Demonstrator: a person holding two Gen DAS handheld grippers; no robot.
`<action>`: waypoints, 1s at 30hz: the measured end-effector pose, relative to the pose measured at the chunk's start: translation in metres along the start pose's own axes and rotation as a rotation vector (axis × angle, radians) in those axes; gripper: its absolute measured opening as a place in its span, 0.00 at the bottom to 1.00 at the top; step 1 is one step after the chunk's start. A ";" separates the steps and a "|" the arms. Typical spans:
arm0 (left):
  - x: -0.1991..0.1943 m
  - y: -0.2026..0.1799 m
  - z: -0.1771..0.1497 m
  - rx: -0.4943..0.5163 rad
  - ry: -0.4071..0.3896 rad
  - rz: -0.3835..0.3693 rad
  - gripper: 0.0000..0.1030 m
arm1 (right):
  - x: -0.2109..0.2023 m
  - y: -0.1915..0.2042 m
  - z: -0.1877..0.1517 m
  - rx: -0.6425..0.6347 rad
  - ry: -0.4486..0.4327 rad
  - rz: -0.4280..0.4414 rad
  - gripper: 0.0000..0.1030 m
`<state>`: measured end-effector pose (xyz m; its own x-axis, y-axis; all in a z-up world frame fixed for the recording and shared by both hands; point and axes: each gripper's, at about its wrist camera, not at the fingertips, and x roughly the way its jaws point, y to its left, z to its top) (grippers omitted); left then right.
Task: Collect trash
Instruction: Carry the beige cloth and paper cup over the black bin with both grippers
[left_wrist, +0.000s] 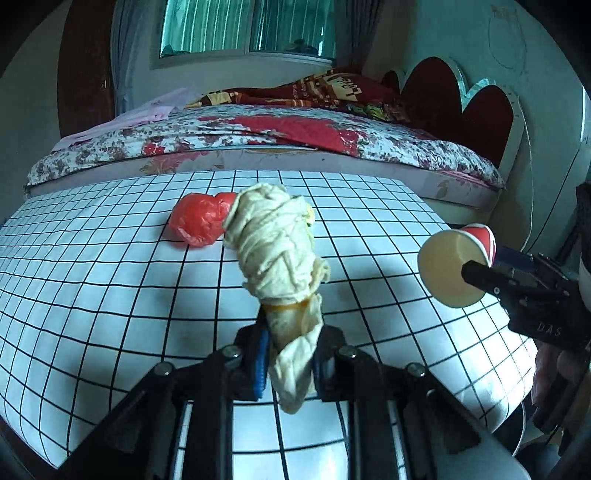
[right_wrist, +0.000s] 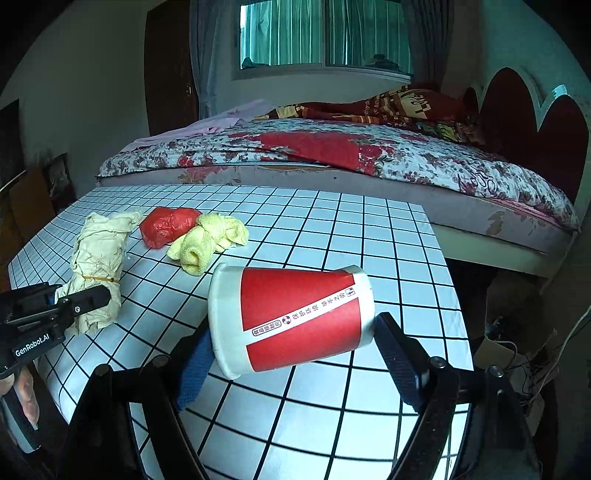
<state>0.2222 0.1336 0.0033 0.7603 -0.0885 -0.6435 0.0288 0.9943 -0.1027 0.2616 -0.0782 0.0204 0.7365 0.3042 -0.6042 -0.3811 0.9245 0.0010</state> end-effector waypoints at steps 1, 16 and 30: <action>-0.004 -0.003 -0.003 0.008 -0.001 0.001 0.19 | -0.006 0.000 -0.002 0.002 -0.006 -0.003 0.81; -0.056 -0.047 -0.028 0.072 -0.047 -0.008 0.19 | -0.081 -0.003 -0.030 0.000 -0.106 -0.029 0.81; -0.059 -0.095 -0.039 0.150 -0.078 -0.077 0.19 | -0.123 -0.028 -0.055 0.025 -0.190 -0.092 0.81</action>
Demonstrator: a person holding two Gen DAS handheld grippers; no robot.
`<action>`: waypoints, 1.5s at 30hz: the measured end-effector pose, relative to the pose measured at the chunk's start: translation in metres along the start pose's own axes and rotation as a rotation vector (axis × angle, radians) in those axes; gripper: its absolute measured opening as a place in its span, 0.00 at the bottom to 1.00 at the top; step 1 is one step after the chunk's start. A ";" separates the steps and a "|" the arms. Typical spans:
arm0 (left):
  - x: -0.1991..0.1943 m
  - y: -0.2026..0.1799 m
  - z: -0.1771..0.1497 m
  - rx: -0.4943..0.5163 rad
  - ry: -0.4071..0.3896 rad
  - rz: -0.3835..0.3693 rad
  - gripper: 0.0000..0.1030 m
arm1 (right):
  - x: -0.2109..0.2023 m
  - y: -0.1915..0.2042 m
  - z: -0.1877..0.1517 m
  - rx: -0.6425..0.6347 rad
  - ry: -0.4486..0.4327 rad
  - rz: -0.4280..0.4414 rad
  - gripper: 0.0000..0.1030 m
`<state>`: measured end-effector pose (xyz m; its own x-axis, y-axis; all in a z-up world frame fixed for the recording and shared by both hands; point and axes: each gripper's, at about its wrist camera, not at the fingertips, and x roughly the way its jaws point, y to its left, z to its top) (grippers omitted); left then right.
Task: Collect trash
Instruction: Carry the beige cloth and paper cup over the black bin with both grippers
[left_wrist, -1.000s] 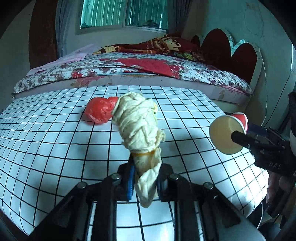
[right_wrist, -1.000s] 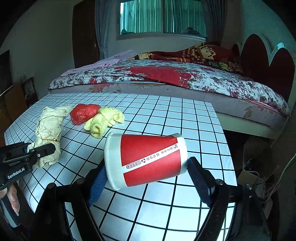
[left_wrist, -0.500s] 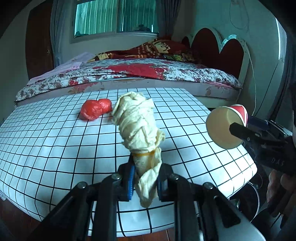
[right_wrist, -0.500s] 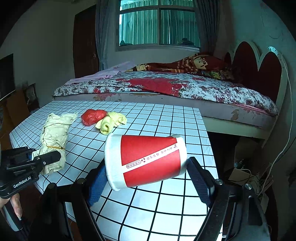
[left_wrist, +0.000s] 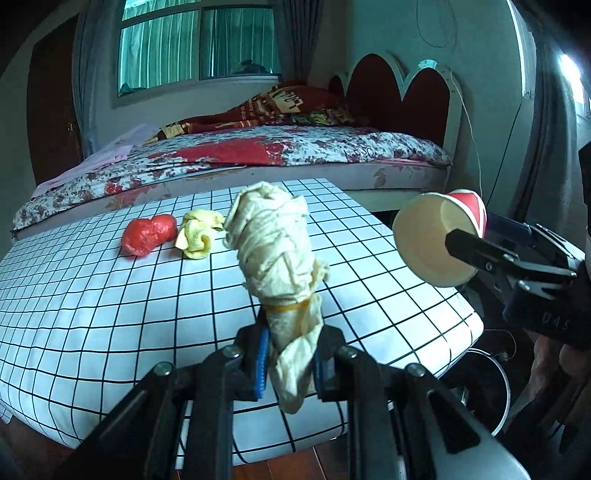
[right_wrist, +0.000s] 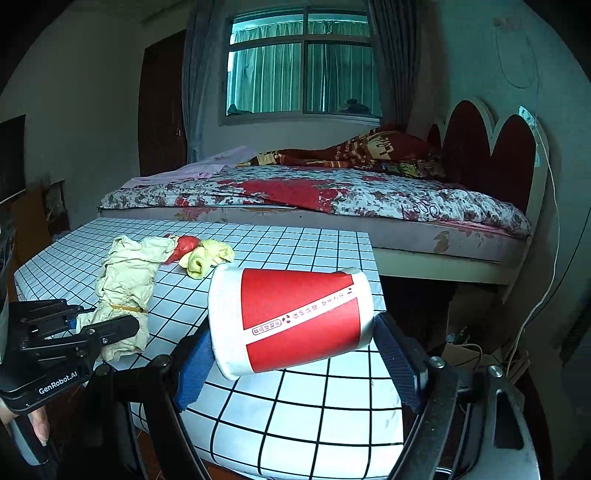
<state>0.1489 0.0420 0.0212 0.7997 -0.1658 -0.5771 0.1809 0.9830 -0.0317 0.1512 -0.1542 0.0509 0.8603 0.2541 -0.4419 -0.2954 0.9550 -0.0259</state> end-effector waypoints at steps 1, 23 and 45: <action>0.000 -0.005 0.000 0.007 -0.002 -0.008 0.19 | -0.004 -0.004 -0.001 0.004 -0.003 -0.006 0.81; 0.004 -0.124 -0.012 0.146 0.016 -0.217 0.19 | -0.082 -0.100 -0.059 0.104 0.030 -0.201 0.81; 0.015 -0.239 -0.065 0.295 0.140 -0.428 0.19 | -0.135 -0.175 -0.147 0.211 0.175 -0.315 0.81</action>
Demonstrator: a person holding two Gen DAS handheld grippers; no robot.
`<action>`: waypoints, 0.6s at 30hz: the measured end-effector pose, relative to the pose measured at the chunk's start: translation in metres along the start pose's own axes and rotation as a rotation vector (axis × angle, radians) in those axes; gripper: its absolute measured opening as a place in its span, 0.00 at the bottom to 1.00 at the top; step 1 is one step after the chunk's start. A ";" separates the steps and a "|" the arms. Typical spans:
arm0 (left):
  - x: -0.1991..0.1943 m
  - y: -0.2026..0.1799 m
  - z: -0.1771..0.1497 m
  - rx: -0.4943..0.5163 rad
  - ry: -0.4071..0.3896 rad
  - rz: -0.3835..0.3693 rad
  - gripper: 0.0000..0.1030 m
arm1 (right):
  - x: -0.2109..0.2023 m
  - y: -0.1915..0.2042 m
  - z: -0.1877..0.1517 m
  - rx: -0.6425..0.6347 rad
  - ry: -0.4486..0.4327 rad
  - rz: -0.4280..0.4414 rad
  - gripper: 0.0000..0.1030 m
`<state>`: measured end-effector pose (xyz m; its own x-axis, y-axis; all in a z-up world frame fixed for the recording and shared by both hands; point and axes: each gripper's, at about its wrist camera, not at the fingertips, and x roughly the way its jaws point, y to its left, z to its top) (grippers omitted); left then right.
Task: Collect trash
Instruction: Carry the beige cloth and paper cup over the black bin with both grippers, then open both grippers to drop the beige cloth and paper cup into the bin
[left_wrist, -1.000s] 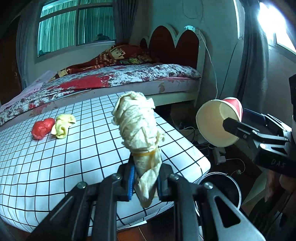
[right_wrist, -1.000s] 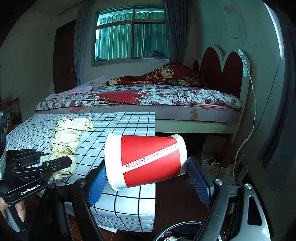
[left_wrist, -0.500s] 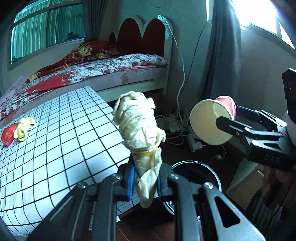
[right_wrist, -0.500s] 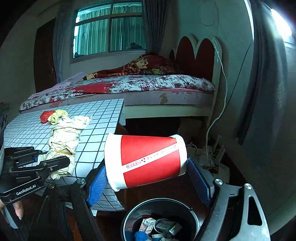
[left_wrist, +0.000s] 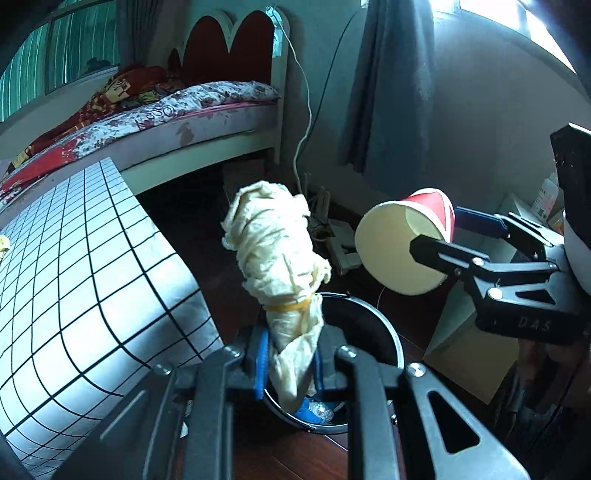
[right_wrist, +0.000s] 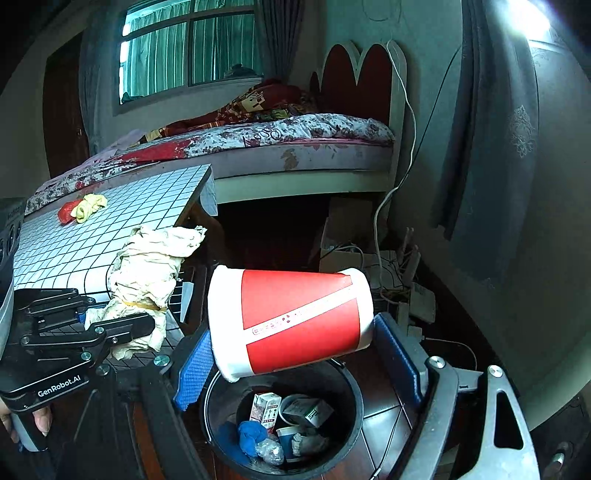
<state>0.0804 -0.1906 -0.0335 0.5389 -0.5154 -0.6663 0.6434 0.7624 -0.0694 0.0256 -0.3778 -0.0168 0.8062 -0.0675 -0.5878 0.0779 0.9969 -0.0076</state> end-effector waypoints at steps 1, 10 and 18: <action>0.003 -0.002 -0.001 0.002 0.000 -0.005 0.19 | 0.001 -0.004 -0.003 0.006 0.007 0.001 0.81; 0.038 -0.006 -0.020 -0.028 0.081 -0.040 0.19 | 0.023 -0.015 -0.024 0.015 0.081 0.041 0.81; 0.053 -0.007 -0.031 -0.057 0.082 -0.042 0.87 | 0.060 -0.027 -0.039 0.068 0.203 0.046 0.95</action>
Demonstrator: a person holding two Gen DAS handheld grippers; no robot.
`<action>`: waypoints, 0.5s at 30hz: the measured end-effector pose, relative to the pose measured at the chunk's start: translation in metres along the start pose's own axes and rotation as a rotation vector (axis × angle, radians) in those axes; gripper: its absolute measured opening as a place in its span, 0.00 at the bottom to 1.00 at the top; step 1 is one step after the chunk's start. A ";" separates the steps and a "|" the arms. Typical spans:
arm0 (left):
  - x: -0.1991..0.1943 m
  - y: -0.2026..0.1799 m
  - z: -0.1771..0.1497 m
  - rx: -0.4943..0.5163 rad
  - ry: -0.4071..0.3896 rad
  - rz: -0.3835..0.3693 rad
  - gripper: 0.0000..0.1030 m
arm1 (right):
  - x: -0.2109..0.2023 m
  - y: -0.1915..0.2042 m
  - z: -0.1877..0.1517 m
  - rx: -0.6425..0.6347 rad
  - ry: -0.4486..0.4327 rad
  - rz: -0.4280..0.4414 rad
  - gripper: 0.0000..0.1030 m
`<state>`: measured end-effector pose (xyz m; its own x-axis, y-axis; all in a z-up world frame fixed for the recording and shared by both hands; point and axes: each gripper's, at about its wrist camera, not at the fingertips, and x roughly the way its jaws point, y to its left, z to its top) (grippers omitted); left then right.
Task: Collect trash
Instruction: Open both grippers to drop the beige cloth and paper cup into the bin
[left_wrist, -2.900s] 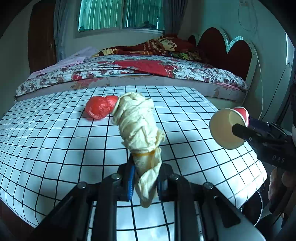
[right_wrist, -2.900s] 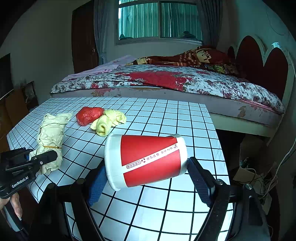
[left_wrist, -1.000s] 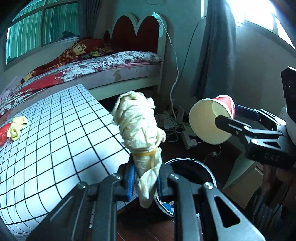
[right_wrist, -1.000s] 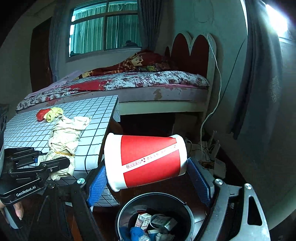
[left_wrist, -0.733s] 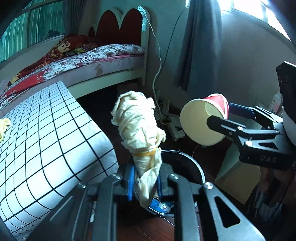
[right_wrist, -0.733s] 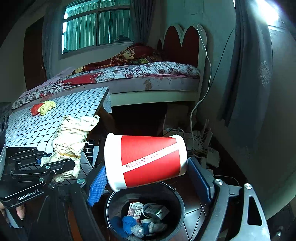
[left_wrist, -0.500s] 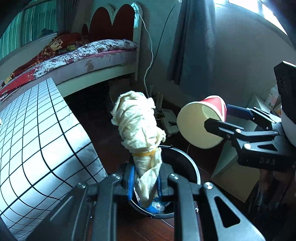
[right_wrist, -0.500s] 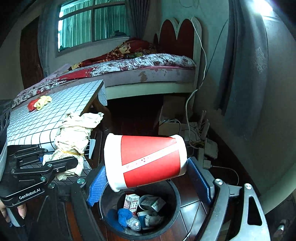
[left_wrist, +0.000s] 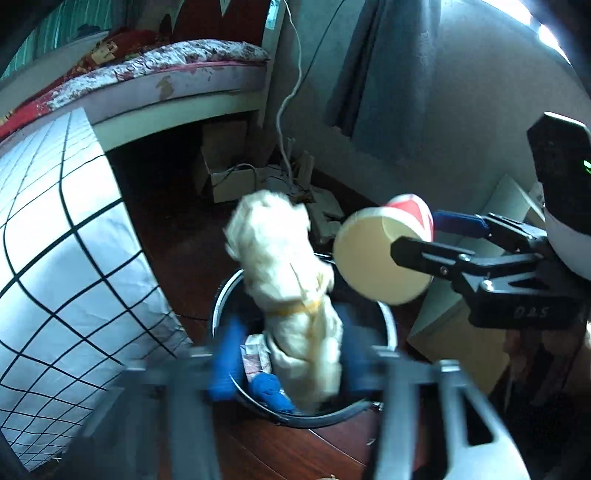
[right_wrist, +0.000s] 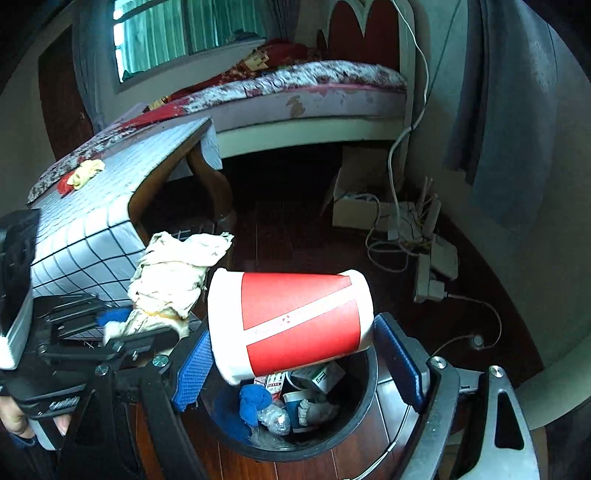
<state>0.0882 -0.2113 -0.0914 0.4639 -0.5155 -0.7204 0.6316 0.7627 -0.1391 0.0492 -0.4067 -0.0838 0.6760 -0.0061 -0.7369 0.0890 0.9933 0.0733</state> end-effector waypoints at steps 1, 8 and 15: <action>0.002 0.002 -0.003 -0.010 -0.004 0.035 0.93 | 0.006 -0.007 -0.001 0.031 0.024 -0.029 0.99; 0.009 0.017 -0.009 -0.073 0.030 0.146 0.99 | 0.018 -0.020 -0.006 0.055 0.091 -0.110 0.99; 0.002 0.018 -0.006 -0.067 -0.003 0.185 0.99 | 0.018 -0.007 -0.007 -0.014 0.086 -0.125 0.99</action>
<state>0.0967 -0.1966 -0.0995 0.5703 -0.3651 -0.7359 0.4928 0.8688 -0.0492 0.0557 -0.4134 -0.1024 0.5949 -0.1201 -0.7948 0.1575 0.9870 -0.0313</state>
